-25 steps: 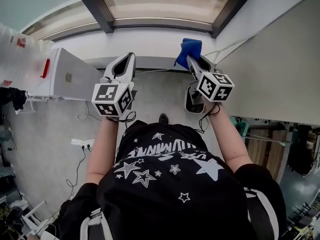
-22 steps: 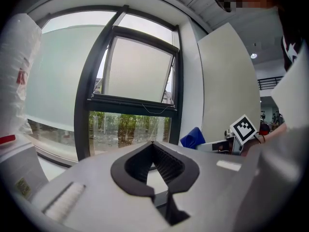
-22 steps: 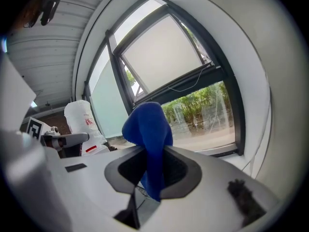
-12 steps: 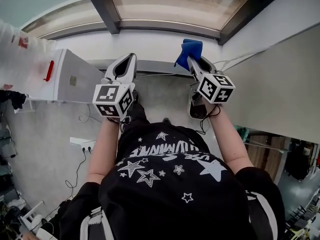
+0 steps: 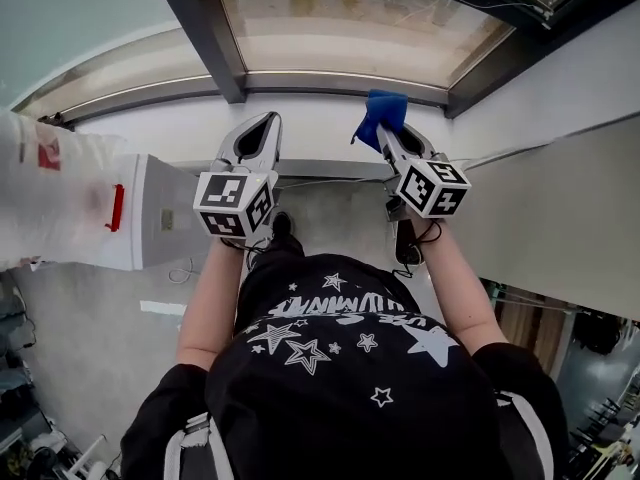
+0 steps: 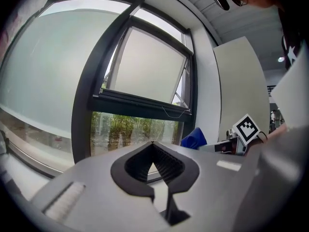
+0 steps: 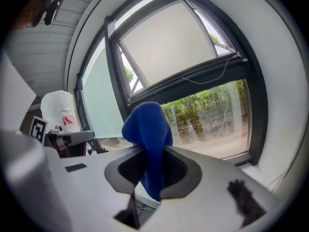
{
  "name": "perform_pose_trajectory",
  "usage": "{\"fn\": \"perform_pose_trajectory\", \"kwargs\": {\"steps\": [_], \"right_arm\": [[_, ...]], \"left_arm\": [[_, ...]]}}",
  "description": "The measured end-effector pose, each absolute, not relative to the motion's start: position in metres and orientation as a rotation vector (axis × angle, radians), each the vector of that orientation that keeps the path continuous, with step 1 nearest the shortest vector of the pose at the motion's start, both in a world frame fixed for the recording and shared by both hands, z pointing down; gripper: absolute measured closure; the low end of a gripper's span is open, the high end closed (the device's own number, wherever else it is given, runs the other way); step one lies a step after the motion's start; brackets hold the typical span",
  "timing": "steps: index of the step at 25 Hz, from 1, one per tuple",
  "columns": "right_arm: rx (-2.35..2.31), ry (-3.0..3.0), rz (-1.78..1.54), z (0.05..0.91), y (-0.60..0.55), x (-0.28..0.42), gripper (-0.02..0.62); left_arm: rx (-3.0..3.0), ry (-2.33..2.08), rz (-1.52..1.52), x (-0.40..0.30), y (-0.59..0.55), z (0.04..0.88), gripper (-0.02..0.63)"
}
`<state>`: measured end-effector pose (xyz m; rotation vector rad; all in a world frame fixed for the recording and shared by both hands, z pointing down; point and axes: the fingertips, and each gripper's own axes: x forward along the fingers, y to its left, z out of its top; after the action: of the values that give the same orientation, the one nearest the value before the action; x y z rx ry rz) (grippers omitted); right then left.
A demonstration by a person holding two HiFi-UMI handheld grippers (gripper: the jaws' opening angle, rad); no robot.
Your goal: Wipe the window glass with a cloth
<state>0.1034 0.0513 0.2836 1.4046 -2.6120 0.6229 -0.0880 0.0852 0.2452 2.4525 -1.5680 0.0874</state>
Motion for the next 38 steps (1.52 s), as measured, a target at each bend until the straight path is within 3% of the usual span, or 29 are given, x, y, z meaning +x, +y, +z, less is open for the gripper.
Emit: {"fn": "perform_pose_trajectory", "kwargs": {"steps": [19,38], "right_arm": [[1.332,-2.616,0.532,0.273,-0.08,-0.07,0.522],[1.167,-2.685,0.514,0.297,-0.165,-0.145,0.522]], "left_arm": [[2.427,-1.587,-0.011,-0.239,-0.051,0.24,0.597],[2.334,-1.708,0.065,-0.27,-0.11,0.252,0.597]]}}
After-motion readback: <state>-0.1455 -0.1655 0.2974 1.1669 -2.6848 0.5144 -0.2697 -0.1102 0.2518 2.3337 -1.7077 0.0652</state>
